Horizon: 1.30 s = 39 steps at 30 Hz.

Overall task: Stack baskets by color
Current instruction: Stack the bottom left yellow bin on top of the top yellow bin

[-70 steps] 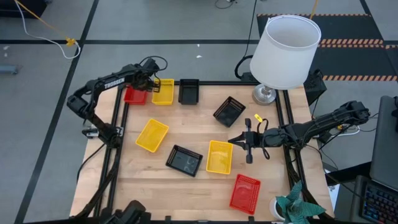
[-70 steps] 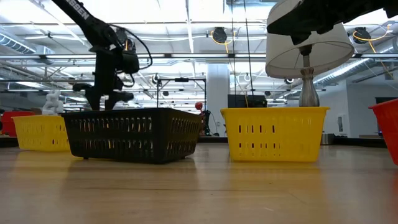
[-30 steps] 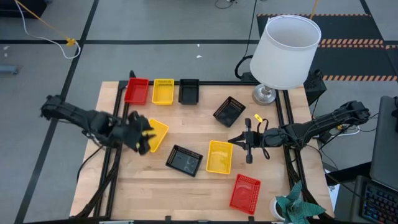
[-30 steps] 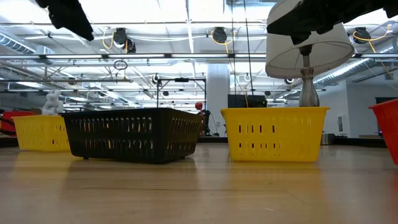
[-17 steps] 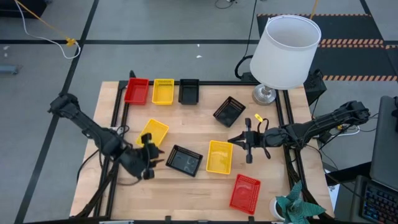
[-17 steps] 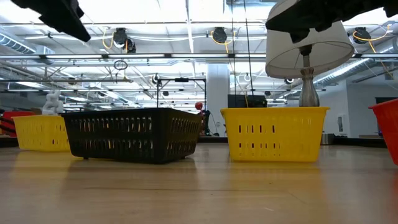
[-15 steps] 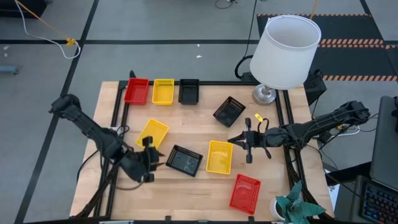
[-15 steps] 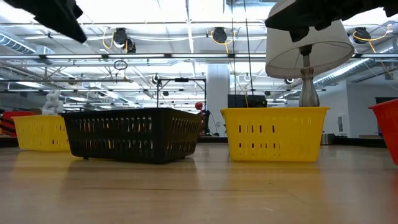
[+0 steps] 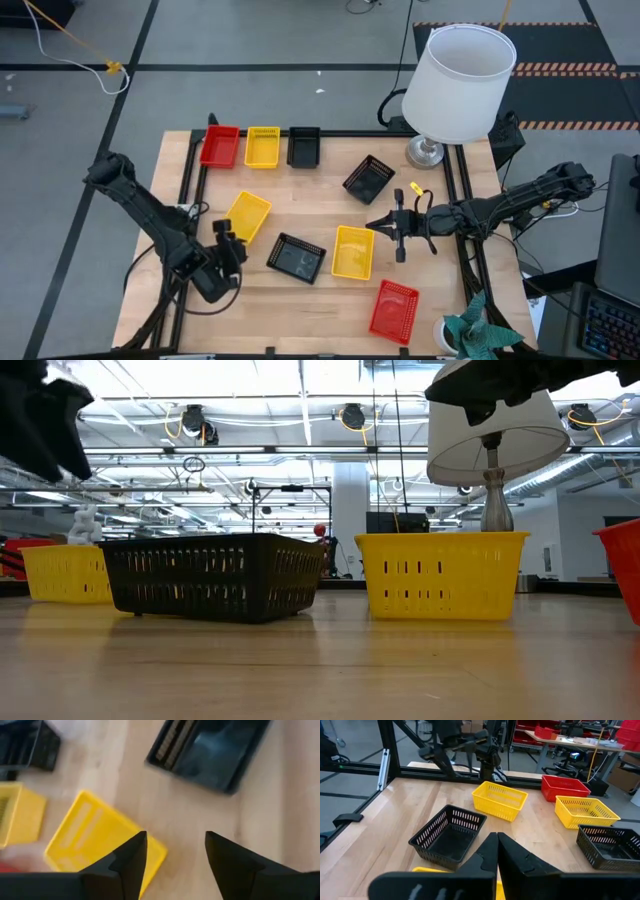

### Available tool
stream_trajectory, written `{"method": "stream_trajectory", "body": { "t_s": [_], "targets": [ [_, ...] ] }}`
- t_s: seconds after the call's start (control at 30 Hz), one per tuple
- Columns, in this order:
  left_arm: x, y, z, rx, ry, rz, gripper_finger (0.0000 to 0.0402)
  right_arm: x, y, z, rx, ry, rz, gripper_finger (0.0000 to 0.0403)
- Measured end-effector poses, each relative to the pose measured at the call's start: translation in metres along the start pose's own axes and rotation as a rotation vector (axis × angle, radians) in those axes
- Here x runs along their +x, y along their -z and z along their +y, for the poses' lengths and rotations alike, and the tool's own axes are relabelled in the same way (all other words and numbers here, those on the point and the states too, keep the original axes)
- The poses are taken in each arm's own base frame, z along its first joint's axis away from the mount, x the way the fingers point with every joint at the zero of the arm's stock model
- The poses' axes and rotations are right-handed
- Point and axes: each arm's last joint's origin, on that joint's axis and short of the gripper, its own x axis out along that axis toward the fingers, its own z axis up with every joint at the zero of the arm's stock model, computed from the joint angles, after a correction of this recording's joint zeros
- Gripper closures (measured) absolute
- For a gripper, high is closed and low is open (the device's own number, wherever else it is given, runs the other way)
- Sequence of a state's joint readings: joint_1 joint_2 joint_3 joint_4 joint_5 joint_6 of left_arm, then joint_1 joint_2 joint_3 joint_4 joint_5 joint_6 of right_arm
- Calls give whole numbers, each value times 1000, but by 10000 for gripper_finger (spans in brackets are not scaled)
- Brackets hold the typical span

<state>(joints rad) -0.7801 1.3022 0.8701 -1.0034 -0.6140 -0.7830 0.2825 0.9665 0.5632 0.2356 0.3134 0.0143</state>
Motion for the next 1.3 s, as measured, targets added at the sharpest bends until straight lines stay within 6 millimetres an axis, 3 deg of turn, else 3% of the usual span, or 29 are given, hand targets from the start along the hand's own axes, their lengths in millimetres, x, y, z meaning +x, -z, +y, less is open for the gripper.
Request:
{"method": "stream_trajectory", "body": {
  "t_s": [0.2,0.77,1.1,1.3],
  "targets": [
    [16,16,2,36,6,88,183,0,0,0,0,0,1,403],
    [43,44,4,94,-22,122,230,0,0,0,0,4,0,403],
    [57,40,11,146,-18,122,283,0,0,0,0,5,0,403],
    [62,36,16,176,-12,141,338,0,0,0,0,5,0,403]
  ]
}}
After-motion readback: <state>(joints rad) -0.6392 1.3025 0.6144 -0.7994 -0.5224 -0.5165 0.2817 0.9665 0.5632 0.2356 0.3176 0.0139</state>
